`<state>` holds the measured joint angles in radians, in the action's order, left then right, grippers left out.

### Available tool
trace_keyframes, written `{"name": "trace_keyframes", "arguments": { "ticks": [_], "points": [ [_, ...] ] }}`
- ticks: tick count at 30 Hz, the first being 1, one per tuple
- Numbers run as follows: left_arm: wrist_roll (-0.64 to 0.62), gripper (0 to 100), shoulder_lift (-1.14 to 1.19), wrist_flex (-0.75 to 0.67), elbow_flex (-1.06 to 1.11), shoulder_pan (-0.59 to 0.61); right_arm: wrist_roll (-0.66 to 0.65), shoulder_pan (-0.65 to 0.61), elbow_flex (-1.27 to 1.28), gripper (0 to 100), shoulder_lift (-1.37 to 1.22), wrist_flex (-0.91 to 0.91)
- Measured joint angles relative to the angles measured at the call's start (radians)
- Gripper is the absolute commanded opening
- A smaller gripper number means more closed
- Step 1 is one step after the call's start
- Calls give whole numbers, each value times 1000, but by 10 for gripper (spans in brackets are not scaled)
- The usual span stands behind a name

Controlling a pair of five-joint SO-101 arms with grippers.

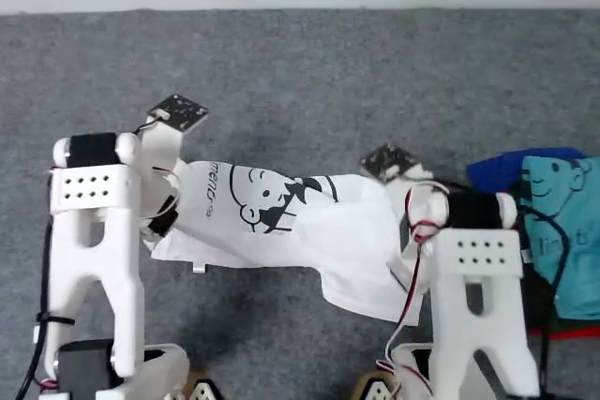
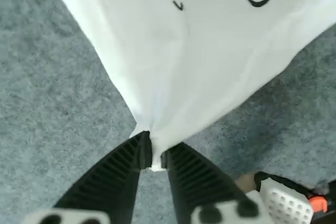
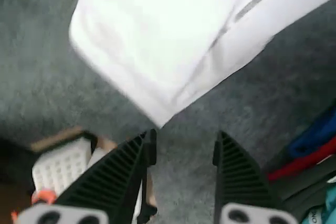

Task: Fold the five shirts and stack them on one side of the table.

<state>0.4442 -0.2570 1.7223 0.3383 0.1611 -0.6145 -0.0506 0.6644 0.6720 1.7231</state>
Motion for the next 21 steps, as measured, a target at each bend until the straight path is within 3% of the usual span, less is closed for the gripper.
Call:
{"name": "trace_keyframes", "arguments": {
  "ticks": [5, 10, 17, 21],
  "points": [
    [44, 124, 0, -2, 0, 68, -14, 2, 14, 191, 126, 12],
    [51, 165, 0, -74, 0, 77, 161, 26, -3, 192, 160, -124],
    [51, 182, 0, -163, -31, 87, 221, 157, -180, 191, -98, -226],
    [52, 181, 0, -169, -115, 109, 222, 158, -353, 191, -321, -247]
  ]
}}
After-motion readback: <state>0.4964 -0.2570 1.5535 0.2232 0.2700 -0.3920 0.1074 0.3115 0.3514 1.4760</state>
